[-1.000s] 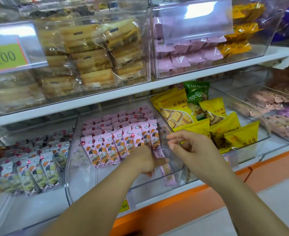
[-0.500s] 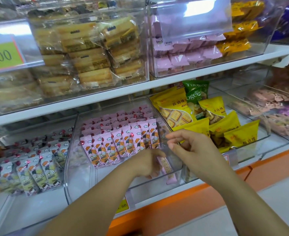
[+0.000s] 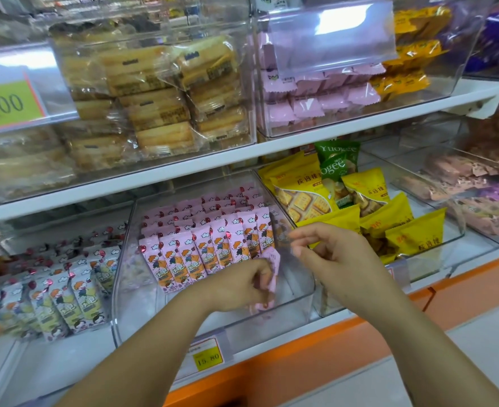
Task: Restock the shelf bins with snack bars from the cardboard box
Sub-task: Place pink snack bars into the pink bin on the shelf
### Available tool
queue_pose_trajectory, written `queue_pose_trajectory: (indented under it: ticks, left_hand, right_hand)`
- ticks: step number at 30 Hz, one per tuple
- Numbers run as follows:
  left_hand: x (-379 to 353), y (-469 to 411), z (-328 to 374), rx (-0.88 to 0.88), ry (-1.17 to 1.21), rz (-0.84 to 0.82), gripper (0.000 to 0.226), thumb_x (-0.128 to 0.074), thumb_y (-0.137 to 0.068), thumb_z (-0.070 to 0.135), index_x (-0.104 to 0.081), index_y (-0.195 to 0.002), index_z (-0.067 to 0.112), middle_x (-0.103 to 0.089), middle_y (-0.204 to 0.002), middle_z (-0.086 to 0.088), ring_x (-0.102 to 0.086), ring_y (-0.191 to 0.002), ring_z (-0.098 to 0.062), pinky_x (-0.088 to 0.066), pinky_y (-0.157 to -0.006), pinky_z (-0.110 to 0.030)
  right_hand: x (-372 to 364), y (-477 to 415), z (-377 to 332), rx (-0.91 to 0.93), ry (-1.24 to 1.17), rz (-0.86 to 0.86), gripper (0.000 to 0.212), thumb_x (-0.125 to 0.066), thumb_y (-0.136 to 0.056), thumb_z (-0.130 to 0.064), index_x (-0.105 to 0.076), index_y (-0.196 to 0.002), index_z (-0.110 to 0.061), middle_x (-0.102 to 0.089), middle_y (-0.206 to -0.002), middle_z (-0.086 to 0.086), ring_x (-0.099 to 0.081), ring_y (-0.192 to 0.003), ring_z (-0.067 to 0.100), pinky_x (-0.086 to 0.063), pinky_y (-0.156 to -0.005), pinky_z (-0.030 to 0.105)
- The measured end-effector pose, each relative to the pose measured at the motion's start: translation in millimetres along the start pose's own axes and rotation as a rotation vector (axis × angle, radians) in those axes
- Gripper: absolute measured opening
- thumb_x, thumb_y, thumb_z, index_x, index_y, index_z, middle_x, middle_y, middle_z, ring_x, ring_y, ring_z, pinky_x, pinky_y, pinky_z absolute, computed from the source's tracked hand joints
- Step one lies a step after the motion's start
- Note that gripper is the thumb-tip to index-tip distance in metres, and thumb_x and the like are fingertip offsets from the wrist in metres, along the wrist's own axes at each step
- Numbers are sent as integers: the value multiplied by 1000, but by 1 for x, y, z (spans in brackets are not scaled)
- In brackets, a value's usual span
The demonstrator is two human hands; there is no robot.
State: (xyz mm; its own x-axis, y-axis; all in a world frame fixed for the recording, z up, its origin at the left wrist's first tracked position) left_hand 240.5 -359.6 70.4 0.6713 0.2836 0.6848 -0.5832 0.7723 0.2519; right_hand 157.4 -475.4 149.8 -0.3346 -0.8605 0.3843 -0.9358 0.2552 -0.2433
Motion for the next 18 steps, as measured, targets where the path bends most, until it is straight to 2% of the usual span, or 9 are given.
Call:
queue_pose_trajectory:
  ticks: [2,5,7,9,12,14,16,18]
  left_hand:
    - [16,13,3,-57,53,69,31,-68,-85,9,-44,-75,25,-48,-79,0,-44,-72,-14,-38,-66,-28]
    - [39,35,16,-133,289,158,33,-68,-84,1,-45,-73,22,-45,-71,6,-41,-67,-11,-38,-62,-24]
    - [45,45,29,-175,426,141,36,-68,-83,-2,-47,-69,24,-45,-68,6,-41,-66,-11,-39,-61,-20]
    - [43,50,43,-203,547,69,37,-67,-82,-2,-49,-69,26,-48,-72,0,-46,-70,-15,-42,-64,-21]
    - [38,53,53,-194,692,1,27,-62,-81,-1,-43,-77,17,-52,-71,4,-52,-67,-10,-47,-64,-18]
    - [36,55,57,-197,796,-38,21,-58,-80,1,-43,-82,14,-62,-79,2,-57,-71,-11,-49,-68,-21]
    - [34,58,57,-182,841,-63,20,-62,-81,7,-46,-90,15,-67,-88,-1,-60,-76,-14,-48,-71,-23]
    - [38,58,52,-148,760,20,27,-69,-78,13,-51,-97,18,-66,-98,-1,-61,-81,-17,-50,-74,-28]
  right_hand:
    - [3,0,-1,12,-9,28,20,-63,-89,-8,-68,-96,-26,-65,-79,-9,-46,-50,0,-35,-47,12]
    - [4,-1,-6,33,-15,48,27,-64,-88,-11,-62,-99,-35,-65,-92,-16,-52,-61,-1,-42,-56,10]
    - [-2,-1,-10,44,-41,1,38,-65,-87,-14,-54,-109,-42,-61,-106,-23,-56,-69,0,-45,-65,9]
    - [-12,0,-15,36,-161,-78,47,-64,-88,-12,-48,-116,-45,-63,-106,-21,-59,-73,-2,-48,-69,11]
    - [-16,3,-23,41,-365,-139,52,-59,-89,-3,-46,-125,-37,-71,-95,-13,-62,-77,-4,-46,-63,11]
    - [-12,3,-25,33,-447,-132,53,-59,-87,0,-47,-127,-33,-71,-98,-12,-62,-74,-4,-46,-60,10]
    - [-10,3,-26,34,-467,-114,47,-62,-85,-1,-52,-121,-31,-70,-97,-12,-61,-69,-2,-46,-58,12]
    - [-9,3,-25,42,-447,-48,36,-65,-84,-5,-55,-111,-26,-70,-94,-7,-62,-69,4,-47,-58,15]
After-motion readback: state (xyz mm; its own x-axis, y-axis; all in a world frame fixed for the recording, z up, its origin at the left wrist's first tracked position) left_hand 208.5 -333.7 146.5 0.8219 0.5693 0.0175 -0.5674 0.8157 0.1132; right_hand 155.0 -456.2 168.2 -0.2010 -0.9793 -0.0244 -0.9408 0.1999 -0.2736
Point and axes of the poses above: each hand's wrist, its own y-axis away from the middle knuckle, its own x-axis out of the back of the hand, z = x × y, the point moved 8 cm from there along -y, towards the middle knuckle
